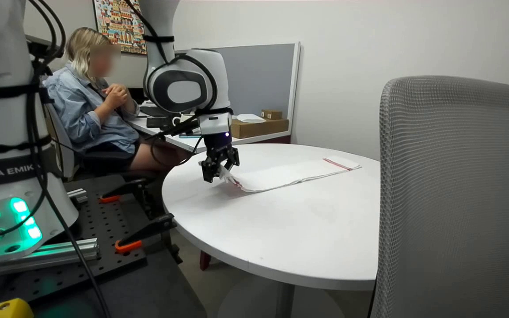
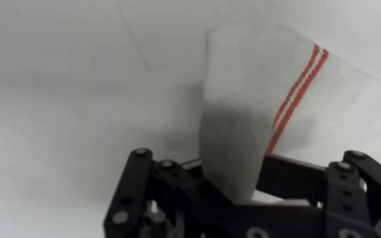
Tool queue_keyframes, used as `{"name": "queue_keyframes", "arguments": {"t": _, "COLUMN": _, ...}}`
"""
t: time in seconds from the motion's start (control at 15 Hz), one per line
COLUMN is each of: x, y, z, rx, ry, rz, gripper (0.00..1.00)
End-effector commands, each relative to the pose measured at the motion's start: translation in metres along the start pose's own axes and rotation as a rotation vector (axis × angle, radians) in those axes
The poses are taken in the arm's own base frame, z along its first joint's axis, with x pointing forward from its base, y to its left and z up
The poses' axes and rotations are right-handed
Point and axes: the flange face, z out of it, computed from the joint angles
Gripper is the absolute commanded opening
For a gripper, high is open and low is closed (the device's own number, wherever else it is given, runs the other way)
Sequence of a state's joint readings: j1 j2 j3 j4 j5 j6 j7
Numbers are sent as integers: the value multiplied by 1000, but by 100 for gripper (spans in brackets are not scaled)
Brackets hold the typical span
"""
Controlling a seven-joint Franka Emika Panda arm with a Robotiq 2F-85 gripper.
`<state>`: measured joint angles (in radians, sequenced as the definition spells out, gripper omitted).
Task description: Fold the kitchen towel
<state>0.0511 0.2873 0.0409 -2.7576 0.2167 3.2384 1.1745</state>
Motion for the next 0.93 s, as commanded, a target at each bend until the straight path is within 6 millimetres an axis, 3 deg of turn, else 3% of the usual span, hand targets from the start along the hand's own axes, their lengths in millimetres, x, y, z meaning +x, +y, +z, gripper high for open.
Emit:
{"name": "queue_keyframes", "arguments": {"t": 0.0, "x": 11, "y": -29, "z": -51, "rx": 99, "ry": 16, "rz": -19, "gripper": 0}}
{"name": "queue_keyframes", "arguments": {"t": 0.07, "x": 16, "y": -37, "z": -65, "rx": 133, "ry": 26, "rz": -17, "gripper": 0}}
{"name": "queue_keyframes", "arguments": {"t": 0.2, "x": 21, "y": -33, "z": -97, "rx": 195, "ry": 45, "rz": -6, "gripper": 0}}
{"name": "queue_keyframes", "arguments": {"t": 0.4, "x": 38, "y": -56, "z": -131, "rx": 253, "ry": 54, "rz": -2, "gripper": 0}}
{"name": "queue_keyframes", "arguments": {"t": 0.47, "x": 34, "y": -41, "z": -144, "rx": 265, "ry": 60, "rz": -3, "gripper": 0}}
{"name": "queue_keyframes", "arguments": {"t": 0.6, "x": 44, "y": -60, "z": -163, "rx": 289, "ry": 65, "rz": -2, "gripper": 0}}
{"name": "queue_keyframes", "arguments": {"t": 0.87, "x": 41, "y": -55, "z": -213, "rx": 349, "ry": 88, "rz": -12, "gripper": 0}}
